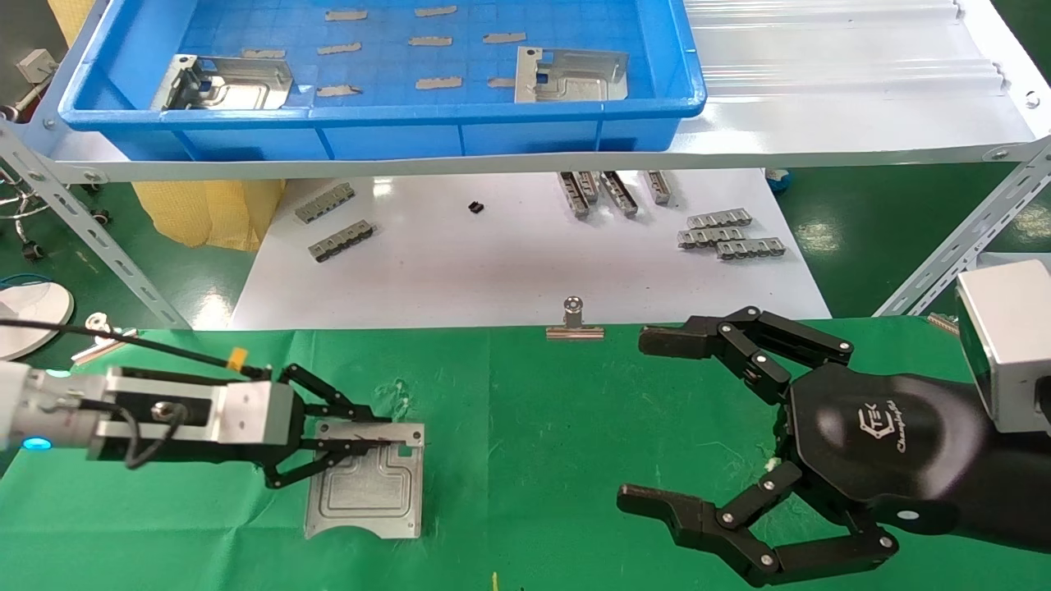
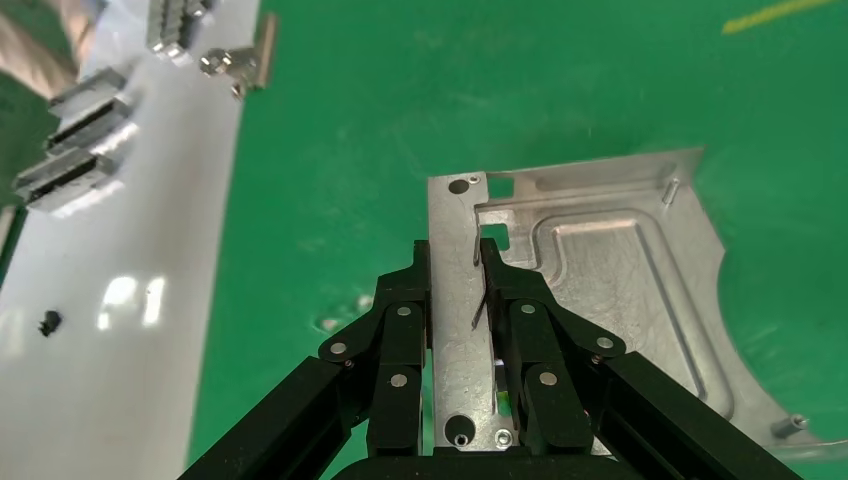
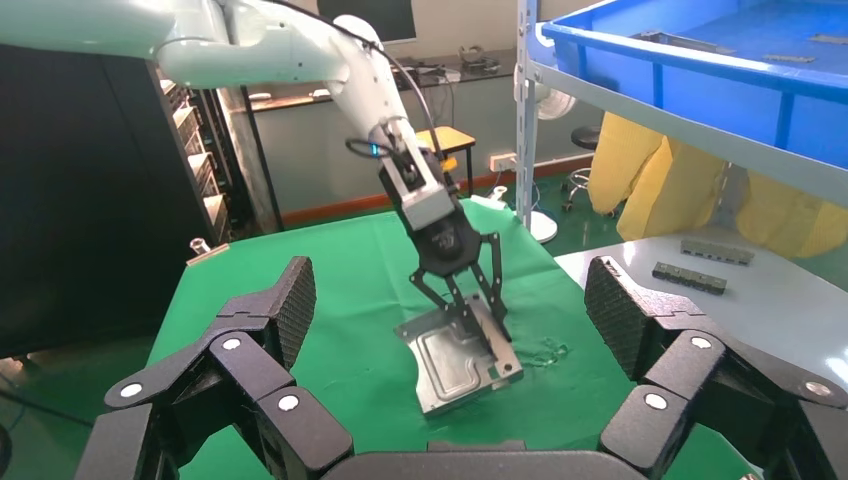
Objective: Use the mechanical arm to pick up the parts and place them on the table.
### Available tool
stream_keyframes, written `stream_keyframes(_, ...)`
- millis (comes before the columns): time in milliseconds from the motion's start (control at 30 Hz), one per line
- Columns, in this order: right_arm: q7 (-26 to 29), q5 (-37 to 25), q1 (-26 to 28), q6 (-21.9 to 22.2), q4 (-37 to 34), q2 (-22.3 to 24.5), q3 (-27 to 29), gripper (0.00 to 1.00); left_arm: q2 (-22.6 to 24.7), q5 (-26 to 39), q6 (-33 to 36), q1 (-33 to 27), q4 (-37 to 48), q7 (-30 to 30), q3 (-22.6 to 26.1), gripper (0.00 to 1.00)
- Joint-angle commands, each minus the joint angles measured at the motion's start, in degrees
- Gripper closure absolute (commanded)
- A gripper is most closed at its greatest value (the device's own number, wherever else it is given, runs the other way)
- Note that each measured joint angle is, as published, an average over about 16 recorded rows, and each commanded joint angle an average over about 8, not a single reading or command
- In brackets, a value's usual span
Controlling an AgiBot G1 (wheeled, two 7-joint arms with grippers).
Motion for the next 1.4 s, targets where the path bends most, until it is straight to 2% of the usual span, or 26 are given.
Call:
stream_keyframes(33, 0.00, 0.00, 0.00, 0.00, 0.00, 0.00, 0.00, 0.00, 1.02, 0.51, -0.86, 0.19, 2.26, 2.01, 0.24, 0.23)
stream_keyframes(67, 0.00, 0.00, 0.00, 0.00, 0.00, 0.00, 0.00, 0.00, 1.36, 0.46, -1.37, 0.14, 3.05, 3.04, 0.14, 0.11)
stream_keyframes(100, 0.00, 0.00, 0.00, 0.00, 0.00, 0.00, 0.00, 0.00, 1.68, 0.42, -1.86, 0.08, 3.76, 4.08, 0.04, 0.03)
stream_keyframes(133, 0.00, 0.00, 0.00, 0.00, 0.00, 0.00, 0.00, 0.00, 1.97, 0.37, -2.28, 0.00, 4.39, 5.04, -0.05, 0.00)
stream_keyframes(267, 0.00, 0.00, 0.00, 0.00, 0.00, 0.00, 0.00, 0.00, 2.87, 0.01, -2.23, -0.34, 6.47, 8.10, -0.37, 0.00)
stream_keyframes(467, 0.00, 0.00, 0.00, 0.00, 0.00, 0.00, 0.00, 0.00, 2.94, -0.91, 2.87, -0.73, 8.81, 9.54, -0.64, 0.00)
stream_keyframes(567, 0.00, 0.00, 0.00, 0.00, 0.00, 0.00, 0.00, 0.00, 2.47, -2.27, 4.97, -0.47, 10.20, 7.86, -1.16, 0.00)
stream_keyframes(900, 0.00, 0.00, -0.01, 0.02, -0.01, 0.00, 0.00, 0.00, 0.33, -10.06, 6.54, 5.62, 14.67, -3.73, -4.70, 0.00)
stream_keyframes(1233, 0.00, 0.00, -0.01, 0.02, -0.01, 0.01, 0.00, 0.00, 0.28, -10.04, 6.47, 5.56, 14.10, -3.23, -4.76, 0.00)
stream_keyframes(1400, 0.00, 0.00, -0.02, 0.02, -0.02, 0.01, 0.00, 0.00, -0.57, -10.70, 6.18, 6.63, 10.88, -5.38, -5.80, 0.00)
